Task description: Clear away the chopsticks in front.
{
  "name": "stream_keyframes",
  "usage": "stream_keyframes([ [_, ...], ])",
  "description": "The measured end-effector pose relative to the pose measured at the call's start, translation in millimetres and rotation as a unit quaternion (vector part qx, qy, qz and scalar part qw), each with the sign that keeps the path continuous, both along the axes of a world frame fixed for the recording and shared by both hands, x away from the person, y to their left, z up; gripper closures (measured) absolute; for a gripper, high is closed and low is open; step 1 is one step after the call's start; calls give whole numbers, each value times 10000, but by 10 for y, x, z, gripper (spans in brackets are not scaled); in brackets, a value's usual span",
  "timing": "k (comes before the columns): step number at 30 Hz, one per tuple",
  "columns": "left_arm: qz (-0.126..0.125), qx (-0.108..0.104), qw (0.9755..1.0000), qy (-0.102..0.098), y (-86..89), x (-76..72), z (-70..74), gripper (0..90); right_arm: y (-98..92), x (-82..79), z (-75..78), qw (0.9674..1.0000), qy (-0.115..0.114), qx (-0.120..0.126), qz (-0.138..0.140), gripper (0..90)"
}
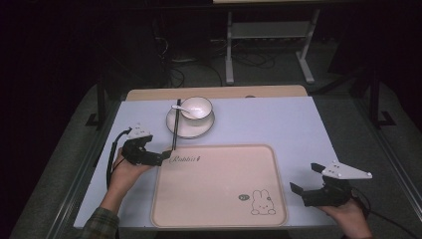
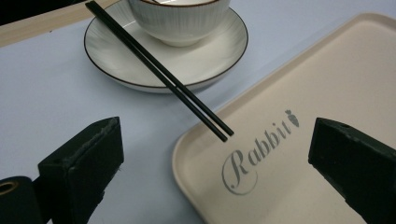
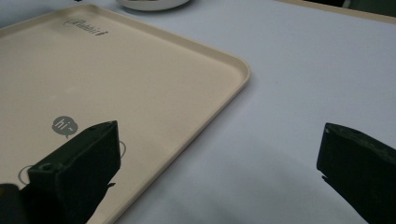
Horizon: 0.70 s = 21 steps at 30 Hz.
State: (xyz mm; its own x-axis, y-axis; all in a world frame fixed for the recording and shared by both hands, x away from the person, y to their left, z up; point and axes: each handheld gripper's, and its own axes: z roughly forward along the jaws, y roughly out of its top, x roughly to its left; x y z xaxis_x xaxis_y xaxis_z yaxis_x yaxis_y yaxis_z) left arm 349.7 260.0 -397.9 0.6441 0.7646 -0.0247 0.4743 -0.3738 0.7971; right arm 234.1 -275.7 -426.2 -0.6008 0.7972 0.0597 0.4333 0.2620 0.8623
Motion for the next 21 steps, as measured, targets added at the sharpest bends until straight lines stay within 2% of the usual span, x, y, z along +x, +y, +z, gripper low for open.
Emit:
stream_keyframes([
  [11, 61, 1, 10000, 62, -106, 252, 55, 50, -1, -9, 2, 10000, -2, -1, -6, 0],
  [12, 94, -16, 9999, 41, -128, 318, 63, 52, -3, -10, 3, 10000, -9, 6, -16, 0],
  [14, 102, 12, 9999, 85, -142, 383, 71, 85, -4, -11, 2, 10000, -10, 6, -11, 0],
  [16, 121, 68, 9999, 40, -163, 446, 77, 134, -7, -10, 1, 10000, -6, 11, -11, 0],
  [21, 157, 208, 9996, 81, -214, 586, 80, 147, -14, -8, -3, 10000, -5, 31, -8, 0],
])
